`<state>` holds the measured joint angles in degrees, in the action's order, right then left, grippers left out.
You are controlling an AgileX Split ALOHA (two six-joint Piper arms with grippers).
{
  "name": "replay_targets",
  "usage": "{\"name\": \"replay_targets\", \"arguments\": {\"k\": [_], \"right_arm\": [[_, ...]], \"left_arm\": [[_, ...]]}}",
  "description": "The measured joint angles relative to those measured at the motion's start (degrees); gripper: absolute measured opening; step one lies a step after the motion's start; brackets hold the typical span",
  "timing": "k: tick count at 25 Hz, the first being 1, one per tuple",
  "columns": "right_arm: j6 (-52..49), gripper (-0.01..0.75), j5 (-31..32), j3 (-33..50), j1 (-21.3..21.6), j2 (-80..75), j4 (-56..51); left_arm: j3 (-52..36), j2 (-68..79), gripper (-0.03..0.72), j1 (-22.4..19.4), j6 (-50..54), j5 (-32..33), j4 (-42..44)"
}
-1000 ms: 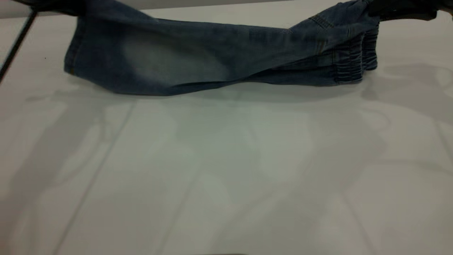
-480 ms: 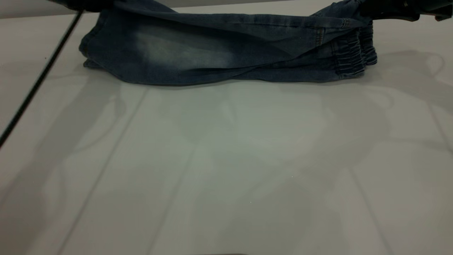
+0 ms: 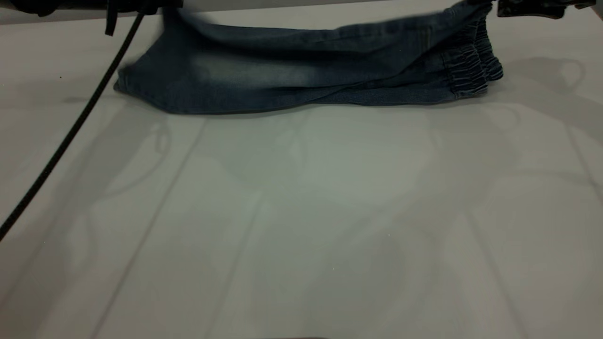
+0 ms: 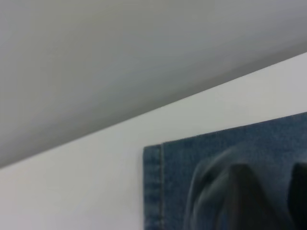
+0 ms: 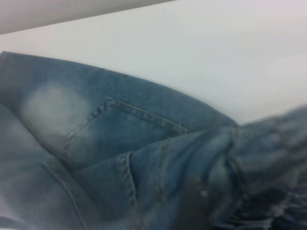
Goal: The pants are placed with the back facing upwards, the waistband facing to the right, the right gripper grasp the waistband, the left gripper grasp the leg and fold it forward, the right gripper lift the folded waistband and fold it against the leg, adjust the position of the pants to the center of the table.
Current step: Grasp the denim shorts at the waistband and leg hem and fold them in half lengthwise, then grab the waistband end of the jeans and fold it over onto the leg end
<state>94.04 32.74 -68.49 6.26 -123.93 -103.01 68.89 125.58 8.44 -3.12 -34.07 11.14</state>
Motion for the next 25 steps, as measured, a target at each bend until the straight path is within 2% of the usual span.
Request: {"name": "replay_targets", "arguments": {"k": [3,5,7,10,14,16,18,21,25], "right_arm": [[-1.59,0.633,-2.33,0.0,0.0,0.0,0.0],[-3.21,0.672,-3.55,0.0,0.11,0.0,-0.05],[-5.39,0.675,-3.97,0.0,0.12,0.0,0.08],[-7.77,0.673,-3.97,0.0,0.74,0.57,1.29],[-9.39,0.651,-3.86,0.0,3.03,4.89,3.63],[-12.68,0.636,-2.86,0.0,4.16,7.75,6.52],[-17.92,0.624,-0.38,-0.04,4.54,9.18,10.93],[-27.73,0.615,4.0,-0.04,4.48,8.77,20.3],[-37.46,0.605,7.32,-0.04,3.93,5.5,27.83]], "left_arm": [[0.0,0.01,0.369,0.0,-3.93,0.46,-4.11],[0.0,0.07,0.414,0.0,-5.75,2.3,-9.0],[0.0,-0.57,0.437,0.0,-6.54,7.43,-12.39],[1.18,-2.54,0.445,0.0,-6.74,18.92,-13.57],[7.12,-4.27,0.445,0.0,-6.8,38.54,-13.73],[10.63,-4.52,0.445,0.11,-6.82,48.49,-13.99],[13.72,-4.52,0.445,0.31,-6.82,55.49,-14.09],[16.67,-4.52,0.445,1.34,-6.86,61.95,-14.16],[17.93,-4.52,0.445,3.83,-8.82,64.02,-14.16]]}}
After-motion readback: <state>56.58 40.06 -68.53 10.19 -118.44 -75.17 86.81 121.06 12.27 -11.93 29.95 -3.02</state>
